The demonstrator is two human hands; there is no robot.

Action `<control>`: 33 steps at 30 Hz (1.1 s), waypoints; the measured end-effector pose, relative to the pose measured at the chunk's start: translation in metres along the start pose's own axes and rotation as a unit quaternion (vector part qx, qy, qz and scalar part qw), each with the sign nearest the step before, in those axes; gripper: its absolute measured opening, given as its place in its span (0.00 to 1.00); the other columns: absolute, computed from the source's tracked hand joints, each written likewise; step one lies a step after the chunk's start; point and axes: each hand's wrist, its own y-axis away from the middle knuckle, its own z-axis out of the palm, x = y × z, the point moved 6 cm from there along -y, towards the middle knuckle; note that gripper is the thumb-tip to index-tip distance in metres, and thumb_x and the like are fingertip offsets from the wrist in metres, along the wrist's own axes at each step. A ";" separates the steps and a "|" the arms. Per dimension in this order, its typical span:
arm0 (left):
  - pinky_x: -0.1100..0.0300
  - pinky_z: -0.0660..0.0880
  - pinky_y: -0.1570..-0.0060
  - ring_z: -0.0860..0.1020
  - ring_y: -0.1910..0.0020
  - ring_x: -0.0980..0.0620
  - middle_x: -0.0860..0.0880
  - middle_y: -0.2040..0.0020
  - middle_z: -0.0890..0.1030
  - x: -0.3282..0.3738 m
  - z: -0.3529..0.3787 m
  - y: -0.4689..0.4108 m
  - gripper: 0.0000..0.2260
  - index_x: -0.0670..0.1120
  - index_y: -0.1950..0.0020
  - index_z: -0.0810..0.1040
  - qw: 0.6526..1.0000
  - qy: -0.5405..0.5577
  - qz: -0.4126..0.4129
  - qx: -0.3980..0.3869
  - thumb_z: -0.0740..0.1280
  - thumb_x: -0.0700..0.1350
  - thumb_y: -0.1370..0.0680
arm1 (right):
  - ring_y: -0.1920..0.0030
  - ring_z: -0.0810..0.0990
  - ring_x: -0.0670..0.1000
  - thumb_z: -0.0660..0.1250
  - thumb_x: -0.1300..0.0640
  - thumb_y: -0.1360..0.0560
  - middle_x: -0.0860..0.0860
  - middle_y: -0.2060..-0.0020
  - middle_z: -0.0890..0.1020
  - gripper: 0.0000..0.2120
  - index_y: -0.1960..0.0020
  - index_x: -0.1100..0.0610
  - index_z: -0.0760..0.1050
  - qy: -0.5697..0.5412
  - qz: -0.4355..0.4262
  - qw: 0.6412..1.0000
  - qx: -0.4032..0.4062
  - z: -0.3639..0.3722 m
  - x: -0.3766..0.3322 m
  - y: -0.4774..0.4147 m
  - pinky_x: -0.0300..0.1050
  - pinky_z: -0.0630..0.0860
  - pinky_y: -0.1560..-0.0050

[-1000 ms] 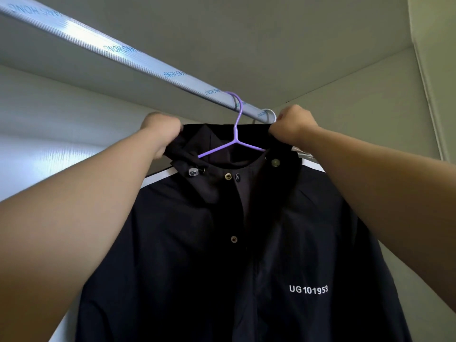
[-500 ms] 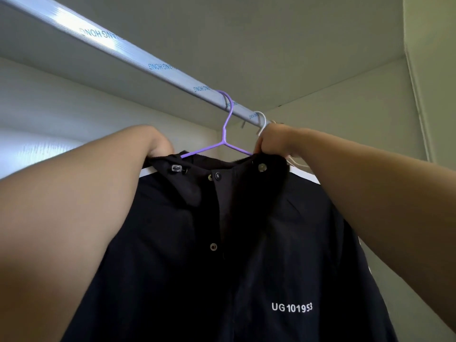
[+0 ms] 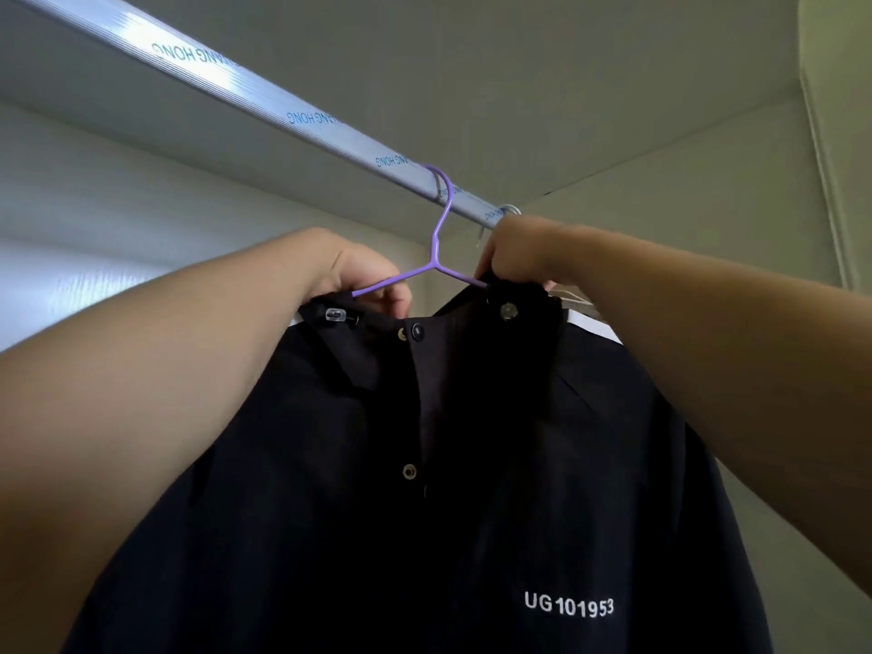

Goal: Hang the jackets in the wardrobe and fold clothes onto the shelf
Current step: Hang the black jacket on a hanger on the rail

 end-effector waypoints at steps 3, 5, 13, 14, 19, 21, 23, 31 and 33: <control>0.61 0.79 0.68 0.80 0.73 0.46 0.41 0.69 0.81 -0.013 0.001 -0.012 0.06 0.38 0.66 0.80 0.999 -0.038 -0.036 0.013 0.68 0.39 0.31 | 0.59 0.78 0.51 0.58 0.66 0.26 0.47 0.58 0.79 0.17 0.49 0.52 0.83 -0.074 -0.024 0.992 0.097 -0.010 0.000 0.002 0.41 0.73 0.60; 0.56 0.79 0.54 0.81 0.64 0.44 0.40 0.62 0.82 -0.027 -0.007 -0.016 0.09 0.39 0.62 0.82 0.990 -0.107 -0.088 0.036 0.69 0.45 0.29 | 0.62 0.75 0.48 0.55 0.67 0.26 0.45 0.62 0.77 0.19 0.56 0.50 0.82 -0.117 -0.032 0.984 0.130 -0.015 -0.001 0.006 0.37 0.70 0.65; 0.59 0.70 0.60 0.72 0.65 0.51 0.46 0.63 0.74 -0.028 -0.021 -0.005 0.16 0.42 0.62 0.73 0.942 -0.263 -0.153 0.144 0.59 0.46 0.16 | 0.62 0.77 0.51 0.60 0.65 0.23 0.52 0.54 0.81 0.13 0.52 0.57 0.83 -0.072 -0.024 0.992 0.097 -0.014 -0.002 0.013 0.40 0.75 0.63; 0.60 0.69 0.63 0.71 0.66 0.51 0.46 0.64 0.73 -0.031 -0.021 -0.007 0.16 0.42 0.63 0.72 0.945 -0.250 -0.152 0.142 0.59 0.45 0.16 | 0.58 0.79 0.54 0.60 0.65 0.23 0.53 0.51 0.82 0.13 0.47 0.58 0.83 -0.059 -0.017 0.994 0.094 -0.013 -0.001 0.012 0.42 0.77 0.58; 0.60 0.67 0.66 0.68 0.68 0.51 0.47 0.65 0.71 -0.032 -0.031 -0.008 0.15 0.43 0.62 0.71 0.949 -0.235 -0.102 0.182 0.59 0.42 0.16 | 0.61 0.77 0.58 0.62 0.62 0.20 0.57 0.57 0.77 0.06 0.43 0.61 0.72 0.018 0.024 0.998 0.054 -0.014 0.004 0.011 0.47 0.74 0.66; 0.58 0.67 0.64 0.69 0.67 0.51 0.46 0.64 0.72 -0.036 -0.031 -0.005 0.13 0.43 0.61 0.73 0.949 -0.247 -0.095 0.170 0.62 0.41 0.17 | 0.65 0.76 0.58 0.59 0.62 0.20 0.57 0.60 0.75 0.03 0.52 0.61 0.69 0.008 0.053 0.998 0.043 -0.015 0.009 0.013 0.45 0.73 0.70; 0.57 0.70 0.60 0.74 0.68 0.49 0.45 0.64 0.76 -0.042 -0.027 -0.008 0.07 0.42 0.60 0.76 0.970 -0.198 -0.078 0.116 0.68 0.40 0.22 | 0.66 0.76 0.57 0.58 0.63 0.23 0.58 0.58 0.76 0.05 0.50 0.62 0.71 -0.027 0.082 0.996 -0.001 -0.010 0.017 0.014 0.43 0.72 0.70; 0.61 0.77 0.65 0.82 0.70 0.51 0.44 0.62 0.85 -0.066 -0.040 0.032 0.17 0.42 0.58 0.81 0.945 0.227 0.107 0.210 0.62 0.51 0.17 | 0.63 0.78 0.47 0.65 0.35 0.23 0.47 0.60 0.83 0.21 0.56 0.52 0.85 -0.240 -0.071 0.968 0.035 0.000 0.018 0.029 0.43 0.74 0.58; 0.62 0.75 0.69 0.80 0.72 0.50 0.42 0.60 0.85 -0.074 -0.043 0.046 0.16 0.41 0.60 0.80 0.914 0.275 0.138 0.263 0.59 0.46 0.18 | 0.64 0.78 0.44 0.60 0.31 0.23 0.44 0.63 0.81 0.28 0.58 0.54 0.82 -0.229 -0.087 0.969 0.027 0.014 0.011 0.038 0.42 0.73 0.57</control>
